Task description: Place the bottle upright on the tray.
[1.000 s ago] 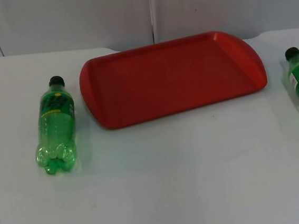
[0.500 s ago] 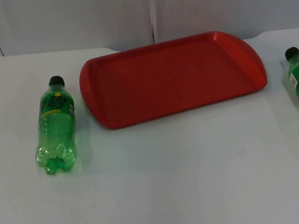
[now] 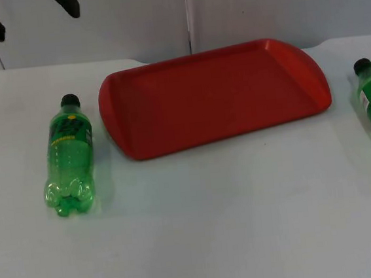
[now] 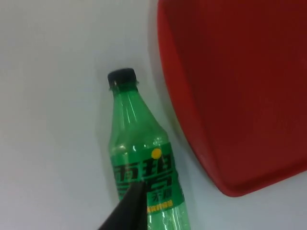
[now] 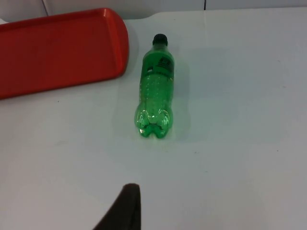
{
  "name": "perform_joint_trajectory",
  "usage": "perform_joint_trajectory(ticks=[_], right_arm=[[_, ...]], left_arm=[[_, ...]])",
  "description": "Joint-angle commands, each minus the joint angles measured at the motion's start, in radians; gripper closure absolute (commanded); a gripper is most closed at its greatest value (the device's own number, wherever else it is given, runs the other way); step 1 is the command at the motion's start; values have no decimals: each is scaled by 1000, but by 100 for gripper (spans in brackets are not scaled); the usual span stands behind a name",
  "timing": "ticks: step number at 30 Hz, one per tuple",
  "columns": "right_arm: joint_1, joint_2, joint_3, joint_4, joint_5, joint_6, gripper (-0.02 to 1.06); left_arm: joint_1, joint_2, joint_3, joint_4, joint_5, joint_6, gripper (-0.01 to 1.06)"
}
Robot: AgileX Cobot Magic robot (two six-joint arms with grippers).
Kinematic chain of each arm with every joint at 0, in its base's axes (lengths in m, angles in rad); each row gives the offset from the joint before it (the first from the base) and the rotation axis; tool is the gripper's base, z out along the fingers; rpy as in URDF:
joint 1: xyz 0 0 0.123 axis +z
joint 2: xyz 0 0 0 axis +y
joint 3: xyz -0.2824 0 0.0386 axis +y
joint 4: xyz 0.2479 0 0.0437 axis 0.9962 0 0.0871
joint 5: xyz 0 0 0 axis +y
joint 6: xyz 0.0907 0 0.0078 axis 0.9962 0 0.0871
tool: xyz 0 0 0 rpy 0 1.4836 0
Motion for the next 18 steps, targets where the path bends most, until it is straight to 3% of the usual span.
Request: perform_joint_trajectory(ticks=[1,8,18], right_arm=[[-8,-4,0,4,-7,-4,-1],[-8,-4,0,4,-7,-4,-1],[-8,-4,0,4,-7,-4,-1]], left_arm=[[-11,40,-37,13,30,-31,0],[-18,185,-160,98,131,-125,0],[-18,321,-195,140,165,-201,0]])
